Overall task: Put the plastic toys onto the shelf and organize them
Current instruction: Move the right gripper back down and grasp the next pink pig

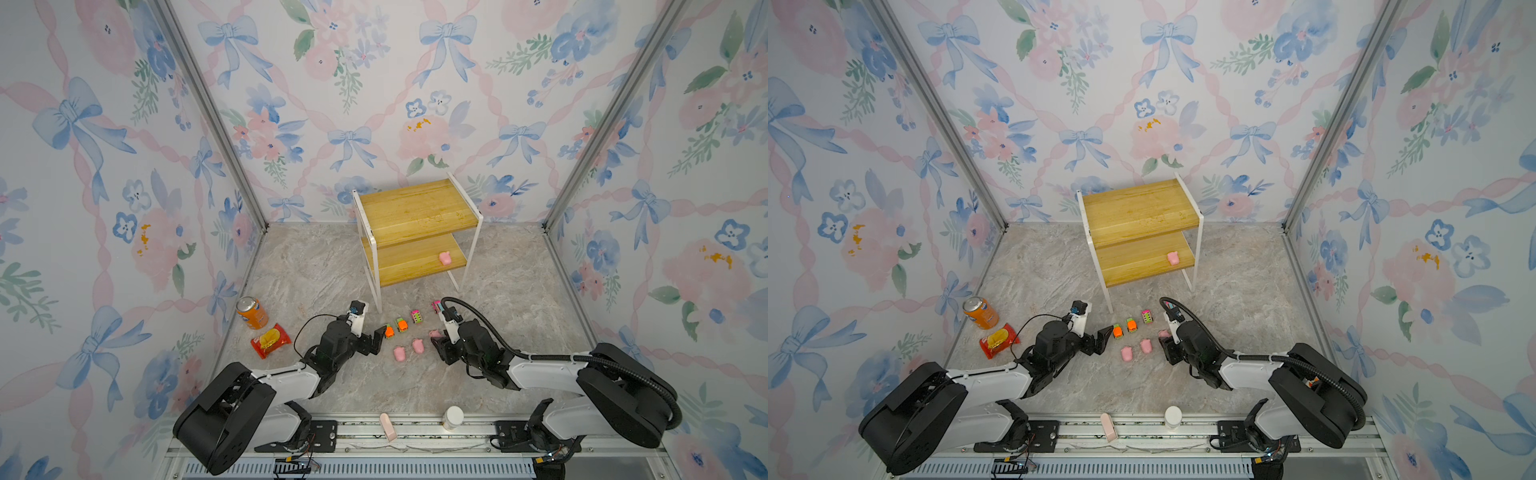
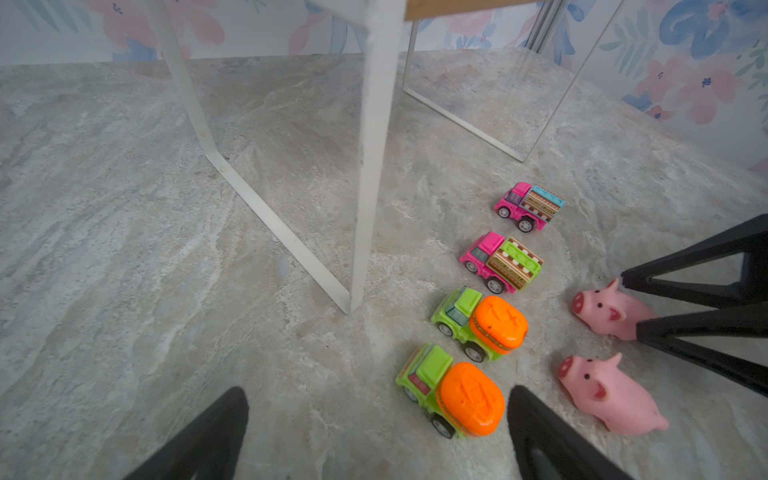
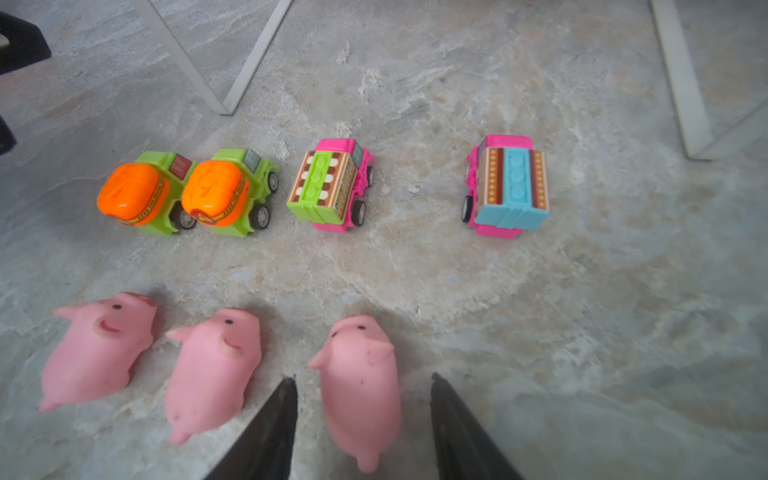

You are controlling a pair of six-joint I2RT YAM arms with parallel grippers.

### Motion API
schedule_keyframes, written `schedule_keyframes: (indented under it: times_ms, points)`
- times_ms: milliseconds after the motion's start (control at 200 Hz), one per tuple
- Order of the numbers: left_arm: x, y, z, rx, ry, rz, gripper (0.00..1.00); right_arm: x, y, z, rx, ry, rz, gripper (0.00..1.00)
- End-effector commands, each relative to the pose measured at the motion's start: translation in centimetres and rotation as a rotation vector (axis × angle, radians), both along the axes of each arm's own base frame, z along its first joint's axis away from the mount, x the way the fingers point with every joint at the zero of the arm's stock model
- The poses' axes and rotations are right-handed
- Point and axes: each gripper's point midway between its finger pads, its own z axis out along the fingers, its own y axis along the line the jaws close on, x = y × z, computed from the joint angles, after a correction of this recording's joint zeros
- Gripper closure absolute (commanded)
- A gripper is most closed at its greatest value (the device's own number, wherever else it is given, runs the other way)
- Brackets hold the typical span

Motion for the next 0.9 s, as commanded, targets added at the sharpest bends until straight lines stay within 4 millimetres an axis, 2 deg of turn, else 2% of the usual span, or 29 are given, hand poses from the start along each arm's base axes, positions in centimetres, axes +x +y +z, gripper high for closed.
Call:
schedule_keyframes:
  times_ms: [0,530,895]
  points:
    - [-0.1,0.1,0.1,-0.012,0.000,0.002,0.02,0.8,0.3,0.7,0.017,-0.015,0.023,0.47]
    - [-0.2,0.2,-0.3,-0.014,0.014,0.003,0.02,0.6,1.2,-1.0,0.003,0.050,0.085,0.50]
    - [-0.2,0.2,-0.3,-0.012,0.015,0.005,0.02,0.7,1.4,-1.1,0.014,0.069,0.091,0.67]
